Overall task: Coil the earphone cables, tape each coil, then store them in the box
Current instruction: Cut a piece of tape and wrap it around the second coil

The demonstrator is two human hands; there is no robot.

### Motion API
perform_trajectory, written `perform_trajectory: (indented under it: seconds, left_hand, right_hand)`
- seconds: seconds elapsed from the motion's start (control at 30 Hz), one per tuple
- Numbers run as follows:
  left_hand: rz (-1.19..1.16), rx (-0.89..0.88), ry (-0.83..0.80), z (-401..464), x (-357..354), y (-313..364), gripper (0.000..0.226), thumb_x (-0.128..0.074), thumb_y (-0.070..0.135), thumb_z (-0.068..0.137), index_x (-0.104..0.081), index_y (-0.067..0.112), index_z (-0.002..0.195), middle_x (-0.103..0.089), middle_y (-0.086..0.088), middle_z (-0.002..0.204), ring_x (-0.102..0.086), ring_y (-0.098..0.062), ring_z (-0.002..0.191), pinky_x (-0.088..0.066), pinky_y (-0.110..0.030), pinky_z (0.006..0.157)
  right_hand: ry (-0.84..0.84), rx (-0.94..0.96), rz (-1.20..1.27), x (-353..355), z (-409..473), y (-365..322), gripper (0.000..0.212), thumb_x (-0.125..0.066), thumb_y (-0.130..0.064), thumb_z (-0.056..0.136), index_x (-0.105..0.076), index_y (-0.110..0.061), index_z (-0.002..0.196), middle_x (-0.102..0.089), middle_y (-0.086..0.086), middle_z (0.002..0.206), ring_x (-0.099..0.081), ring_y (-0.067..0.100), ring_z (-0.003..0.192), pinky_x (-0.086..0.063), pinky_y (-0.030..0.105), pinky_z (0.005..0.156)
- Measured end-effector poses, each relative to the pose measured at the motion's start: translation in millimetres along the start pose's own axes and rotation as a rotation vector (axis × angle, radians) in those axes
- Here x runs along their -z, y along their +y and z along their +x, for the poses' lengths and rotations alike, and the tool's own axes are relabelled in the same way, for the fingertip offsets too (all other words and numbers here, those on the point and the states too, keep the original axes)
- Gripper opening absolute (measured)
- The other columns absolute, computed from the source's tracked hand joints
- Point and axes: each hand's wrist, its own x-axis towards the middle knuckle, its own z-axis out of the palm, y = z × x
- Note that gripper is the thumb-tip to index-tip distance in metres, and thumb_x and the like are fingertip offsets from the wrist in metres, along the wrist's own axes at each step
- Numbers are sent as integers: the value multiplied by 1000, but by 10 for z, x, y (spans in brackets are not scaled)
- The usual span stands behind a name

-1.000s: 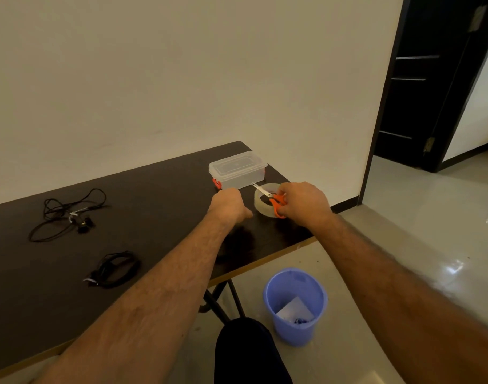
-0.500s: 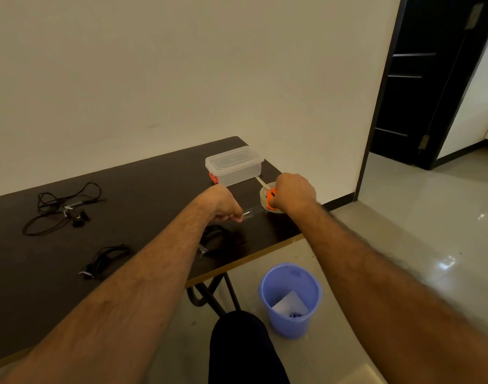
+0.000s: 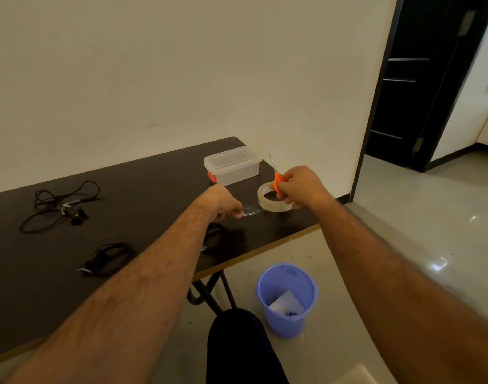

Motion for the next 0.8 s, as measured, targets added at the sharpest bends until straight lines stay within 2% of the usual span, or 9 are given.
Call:
perform_trajectory:
  seconds: [0.07, 0.17, 0.27, 0.47, 0.67, 0.8]
  left_hand:
    - [-64, 22, -5, -17, 11, 2, 10, -67, 7, 86, -71, 3, 94, -58, -3, 72, -42, -7, 55, -34, -17, 49]
    - [-136, 62, -11, -37, 13, 2, 6, -66, 8, 87, -71, 4, 89, -57, 0, 64, -40, -4, 50, -33, -14, 46]
    - [-212, 98, -13, -46, 6, -1, 7, -65, 6, 88, -70, 3, 91, -60, -1, 65, -40, -5, 47, -32, -12, 41]
    - [-314, 135, -28, -74, 20, 32, 6, -62, 6, 90, -67, 4, 88, -60, -1, 64, -40, -5, 45, -31, -10, 37]
    - [-328, 143, -48, -89, 25, 27, 8, -61, 6, 91, -68, 3, 88, -59, -1, 63, -40, -5, 46, -30, -10, 38]
    - [-312, 142, -45, -117, 29, 32, 8, -62, 5, 90, -68, 2, 86, -56, 2, 49, -39, -4, 40, -30, -10, 36]
  right_hand:
    - [-262, -49, 157, 87, -137, 16, 31, -60, -39, 96, -66, -10, 105, -73, 4, 90, -64, 13, 71, -56, 27, 62]
    - [-658, -109, 242, 152, -317, 106, 44, -53, -45, 97, -66, -6, 113, -73, 2, 86, -61, 11, 65, -53, 26, 61]
    - [-861, -147, 269, 113, -420, 175, 58, -41, -54, 98, -63, -5, 119, -73, 5, 94, -59, 11, 62, -51, 23, 57]
    - [-928, -193, 418, 13, -412, 214, 61, -39, -57, 97, -61, -4, 119, -72, 7, 97, -56, 8, 58, -47, 19, 51]
    - [-869, -230, 440, -115, -349, 128, 61, -38, -55, 99, -61, -2, 118, -72, 7, 96, -54, 7, 55, -46, 18, 50]
    - [-841, -254, 467, -169, -323, 102, 60, -39, -54, 100, -61, -1, 118, -73, 8, 96, -53, 7, 53, -46, 18, 49]
